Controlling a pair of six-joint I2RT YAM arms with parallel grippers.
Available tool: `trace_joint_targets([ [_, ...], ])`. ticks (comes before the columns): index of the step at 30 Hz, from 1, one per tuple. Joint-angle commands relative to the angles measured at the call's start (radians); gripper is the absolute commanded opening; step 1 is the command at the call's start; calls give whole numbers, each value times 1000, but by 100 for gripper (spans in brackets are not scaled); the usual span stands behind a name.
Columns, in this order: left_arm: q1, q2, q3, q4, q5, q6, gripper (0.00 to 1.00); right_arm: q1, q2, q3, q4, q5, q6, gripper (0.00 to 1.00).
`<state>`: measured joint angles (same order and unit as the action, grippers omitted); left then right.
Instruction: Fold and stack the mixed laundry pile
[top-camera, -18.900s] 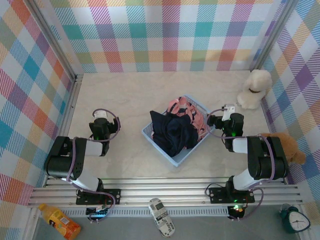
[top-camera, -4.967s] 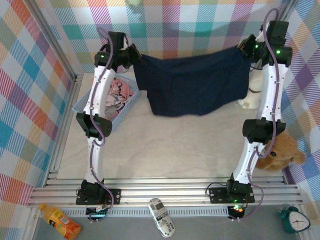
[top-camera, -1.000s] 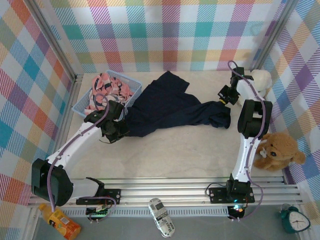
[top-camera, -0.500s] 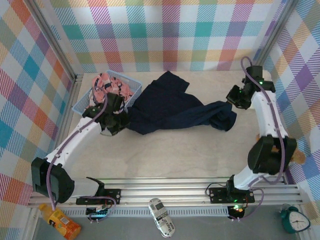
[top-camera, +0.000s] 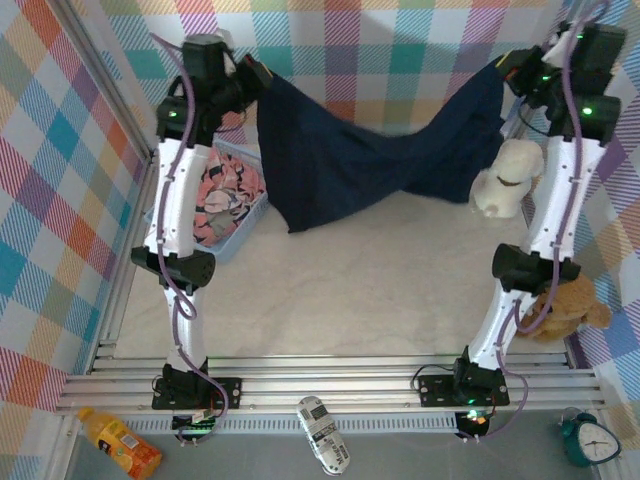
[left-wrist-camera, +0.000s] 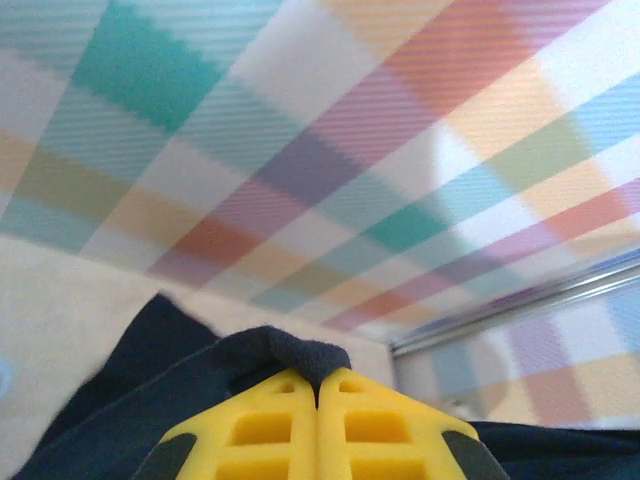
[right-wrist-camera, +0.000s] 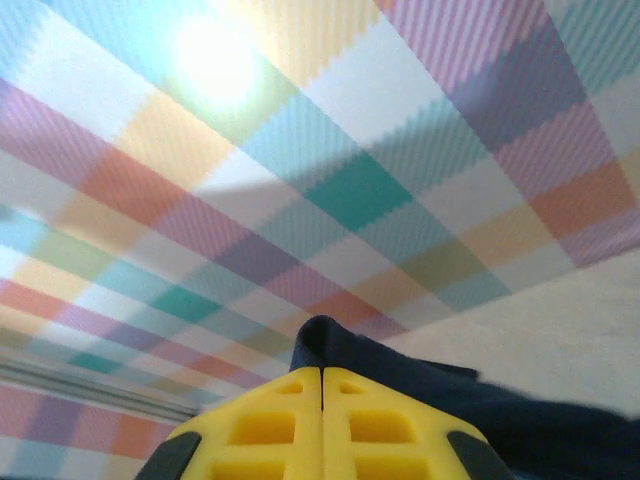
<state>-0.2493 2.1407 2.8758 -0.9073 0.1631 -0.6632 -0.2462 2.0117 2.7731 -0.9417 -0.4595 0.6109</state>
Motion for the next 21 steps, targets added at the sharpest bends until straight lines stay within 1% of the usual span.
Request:
trace_joint_targets([
  [1,81,-149,12,83,68,-31,0,-80,-223,-243,306,-202,195,0],
  [2,88,-205,-52,114,57,-11,0,-88,-281,-317,341,-203,189,0],
  [3,91,-281,-130,155,38,12,0,-93,-332,-357,335,-195,152,0],
  [6,91,-470,-355,266,17,49,0,-97,-430,-377,210,-166,13,0],
  [8,91,-539,-412,273,25,59,0,-105,-509,-450,196,-160,-9,0],
  [9,91,-565,-419,263,38,63,0,-108,-550,-495,201,-157,-9,0],
  [11,91,-602,-417,252,64,63,0,-116,-602,-521,179,-153,-8,0],
  [13,91,-636,-413,255,80,65,0,-123,-643,-518,158,-140,-15,0],
  [17,91,-694,-376,274,77,64,0,-124,-706,-495,135,-104,-16,0],
  [19,91,-708,-350,289,85,60,0,-124,-724,-484,137,-94,-21,0],
  [21,91,-712,-332,282,85,59,0,-124,-734,-482,113,-54,-38,0],
])
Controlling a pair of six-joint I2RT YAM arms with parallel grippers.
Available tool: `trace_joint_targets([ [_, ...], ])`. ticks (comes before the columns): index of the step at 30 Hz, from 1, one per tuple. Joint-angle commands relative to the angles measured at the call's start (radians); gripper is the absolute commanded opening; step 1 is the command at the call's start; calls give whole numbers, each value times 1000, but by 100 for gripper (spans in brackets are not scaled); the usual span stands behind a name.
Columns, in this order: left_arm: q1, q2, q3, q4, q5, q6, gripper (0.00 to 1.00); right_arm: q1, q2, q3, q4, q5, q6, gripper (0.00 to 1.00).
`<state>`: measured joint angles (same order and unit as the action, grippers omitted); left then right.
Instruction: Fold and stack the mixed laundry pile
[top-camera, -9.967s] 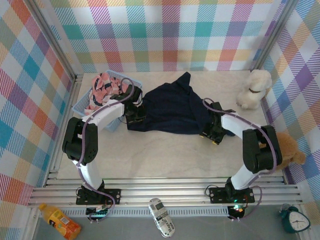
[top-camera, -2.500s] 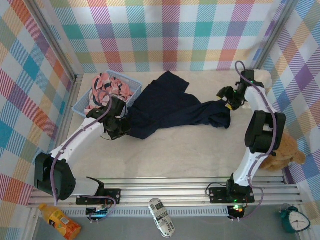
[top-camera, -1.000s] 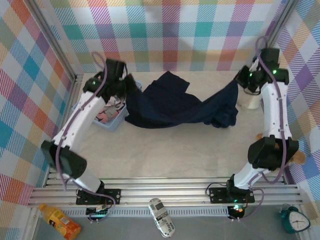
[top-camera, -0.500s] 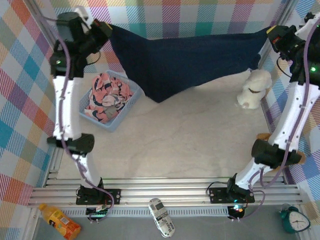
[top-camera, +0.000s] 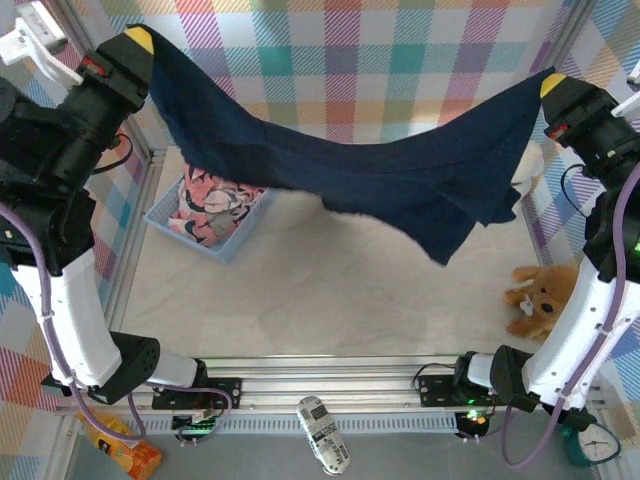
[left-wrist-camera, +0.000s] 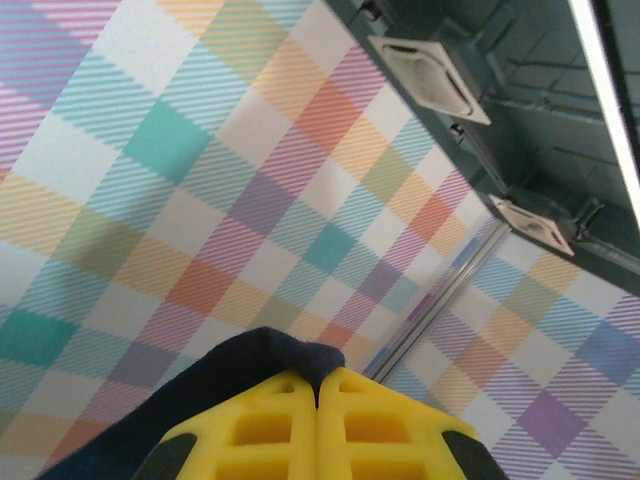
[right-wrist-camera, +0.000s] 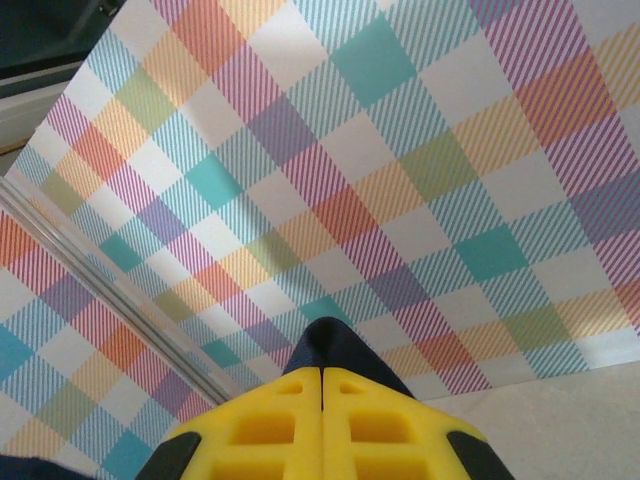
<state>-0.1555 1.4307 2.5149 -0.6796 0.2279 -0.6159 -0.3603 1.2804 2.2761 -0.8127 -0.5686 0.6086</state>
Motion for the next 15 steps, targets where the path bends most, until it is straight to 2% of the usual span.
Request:
trace_joint_targets([
  [1,-3,-1,25,51,17,12,0,-10,-7,3,-19,71,-40,0],
  [4,-3,20,-20,57,9,12,0,-9,-6,-110,20,103,-26,0],
  [7,-3,113,-15,59,16,5,0,-11,25,-239,93,105,28,0],
  [11,-5,366,88,8,66,-24,0,0,109,-401,214,115,97,0],
  [15,-42,640,169,-6,66,-10,0,73,240,-488,277,211,72,0],
])
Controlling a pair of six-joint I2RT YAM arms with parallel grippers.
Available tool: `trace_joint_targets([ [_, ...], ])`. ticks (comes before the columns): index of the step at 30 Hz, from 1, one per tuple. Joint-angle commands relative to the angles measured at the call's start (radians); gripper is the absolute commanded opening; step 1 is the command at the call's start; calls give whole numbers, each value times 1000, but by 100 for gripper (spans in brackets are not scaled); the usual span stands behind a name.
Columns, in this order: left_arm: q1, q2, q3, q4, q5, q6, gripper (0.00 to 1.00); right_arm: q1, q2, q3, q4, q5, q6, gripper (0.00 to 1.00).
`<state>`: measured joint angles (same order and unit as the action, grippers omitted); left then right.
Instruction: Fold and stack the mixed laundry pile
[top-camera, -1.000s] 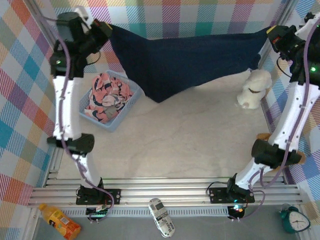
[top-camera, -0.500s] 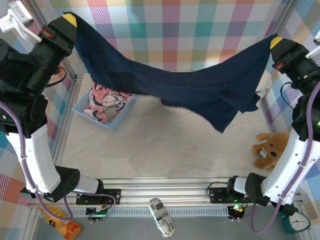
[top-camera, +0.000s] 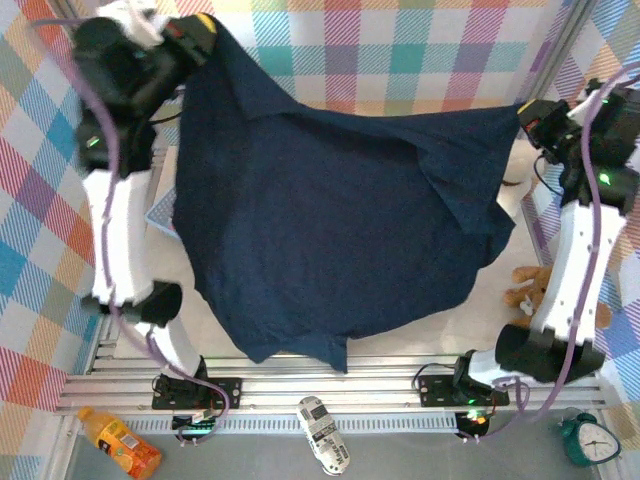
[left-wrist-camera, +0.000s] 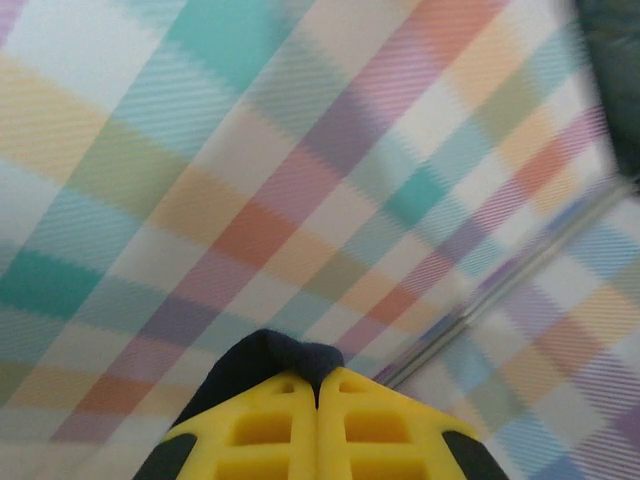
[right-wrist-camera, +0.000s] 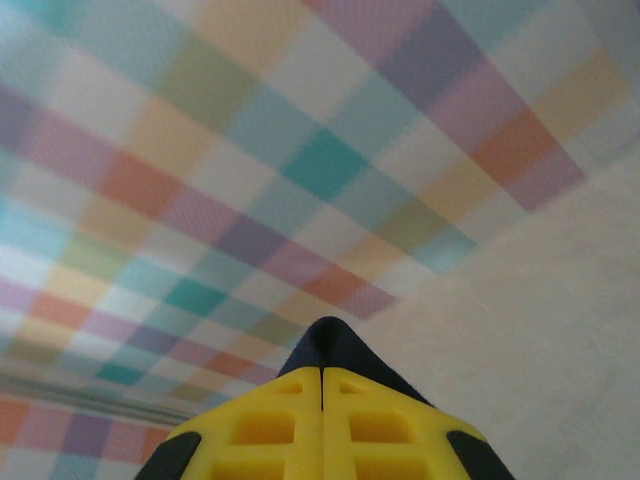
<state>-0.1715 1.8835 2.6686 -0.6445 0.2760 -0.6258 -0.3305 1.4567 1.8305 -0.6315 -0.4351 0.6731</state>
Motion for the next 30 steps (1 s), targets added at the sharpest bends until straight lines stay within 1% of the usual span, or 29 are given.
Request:
trace_joint_targets([
  [1,-34,250,52,-48,7,3,0,64,101,-52,106,111,-3,0],
  [4,-43,453,174,-60,-4,-53,0,105,244,-38,90,220,-35,0],
  [5,-43,503,195,-56,0,-86,31,105,290,-36,89,233,-29,2],
  [6,-43,549,204,-58,0,-127,91,105,332,-31,82,248,-34,27],
  [7,-43,572,205,-64,0,-150,100,105,364,-16,51,272,-36,53],
  [8,-45,585,204,-73,8,-159,100,103,389,3,13,287,-41,70],
  [9,-47,586,204,-89,16,-150,100,103,398,7,1,285,-59,82],
  [10,-51,578,203,-104,18,-125,100,105,392,-5,-2,283,-74,88],
  [11,-55,559,198,-127,7,-88,100,107,374,-30,6,278,-93,92],
  [13,-57,503,165,-169,-5,-29,100,112,332,-77,-8,269,-132,91],
  [16,-64,380,34,-202,14,23,100,125,261,-156,-80,279,-200,90],
  [18,-94,280,-122,-206,37,43,99,135,218,-234,-120,294,-247,88],
  [20,-145,183,-315,-177,43,52,95,139,186,-307,-142,310,-282,87],
  [23,-249,60,-657,-38,48,-8,92,141,150,-411,-161,338,-300,83],
  [26,-339,6,-943,136,47,-139,89,154,124,-524,-144,300,-271,79],
  [28,-380,8,-1066,217,43,-215,88,178,116,-594,-123,289,-255,77],
  [30,-421,33,-1131,242,22,-251,91,202,120,-644,-108,292,-244,76],
])
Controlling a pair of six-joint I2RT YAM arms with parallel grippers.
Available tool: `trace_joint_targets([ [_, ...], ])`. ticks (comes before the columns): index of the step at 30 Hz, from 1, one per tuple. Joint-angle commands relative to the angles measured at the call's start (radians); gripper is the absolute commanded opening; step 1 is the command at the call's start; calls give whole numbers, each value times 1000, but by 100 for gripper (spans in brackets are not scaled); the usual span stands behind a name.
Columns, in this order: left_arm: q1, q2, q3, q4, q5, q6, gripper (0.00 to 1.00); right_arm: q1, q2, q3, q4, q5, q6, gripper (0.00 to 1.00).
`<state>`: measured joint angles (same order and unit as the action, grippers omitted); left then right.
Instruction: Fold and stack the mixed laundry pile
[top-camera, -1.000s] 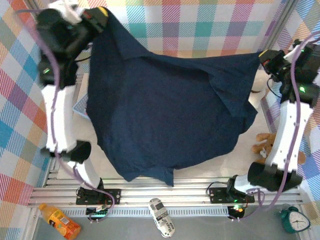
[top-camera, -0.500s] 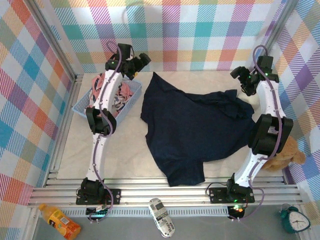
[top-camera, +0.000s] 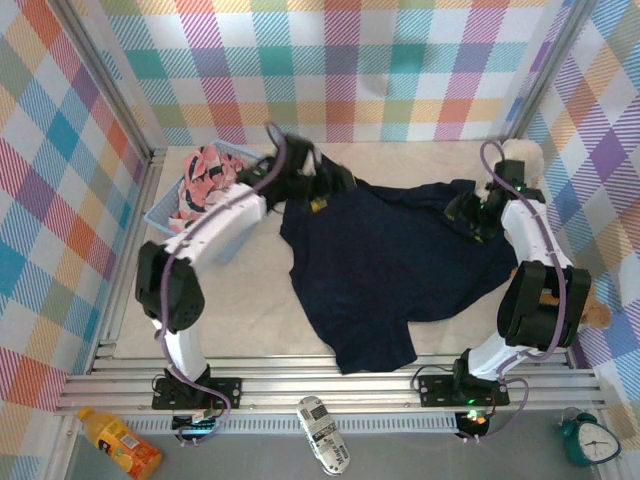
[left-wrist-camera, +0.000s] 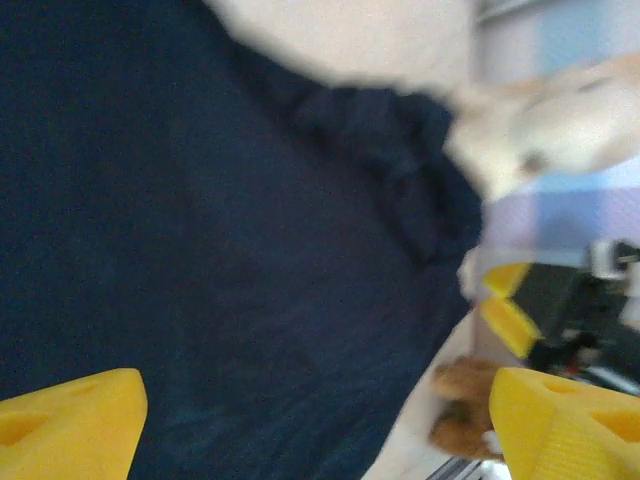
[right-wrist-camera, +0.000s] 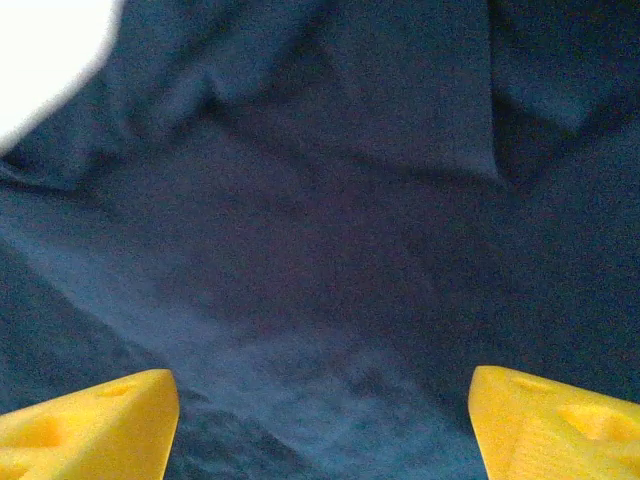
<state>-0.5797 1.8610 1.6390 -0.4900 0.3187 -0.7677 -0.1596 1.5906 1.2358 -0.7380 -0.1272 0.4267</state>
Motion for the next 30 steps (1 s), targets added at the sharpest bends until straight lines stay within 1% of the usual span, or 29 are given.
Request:
trace_joint_targets([
  [1,-26,71,-115,95,-19,-111,92,36,-8,-62,4,-15,11,75],
  [3,-51,116,-126,62,-18,-117,96,37,4,-64,13,-17,27,75],
  [7,-52,179,-160,-18,-7,-122,100,31,35,17,3,24,26,75],
  [10,-46,187,-194,-115,-54,-71,100,16,84,119,-26,48,9,75],
  [12,-27,180,-223,-190,-102,-18,100,-2,127,193,-48,47,-2,75],
  [14,10,162,-264,-253,-163,42,100,-11,171,264,-70,32,-27,71],
  [17,115,133,-336,-332,-259,157,100,-11,228,338,-114,3,-77,67],
  [19,187,130,-337,-381,-310,239,100,-4,252,343,-117,-28,-94,66],
  [20,215,133,-311,-403,-320,277,100,2,262,339,-116,-44,-100,66],
  [22,229,138,-229,-451,-315,339,100,25,279,329,-111,-53,-110,65],
  [24,215,137,-144,-491,-288,353,100,45,290,315,-95,-84,-113,64],
  [27,175,122,-63,-509,-231,323,100,74,304,298,-54,-105,-98,63],
  [30,135,94,-72,-483,-198,260,100,98,335,300,-11,-163,-79,58],
])
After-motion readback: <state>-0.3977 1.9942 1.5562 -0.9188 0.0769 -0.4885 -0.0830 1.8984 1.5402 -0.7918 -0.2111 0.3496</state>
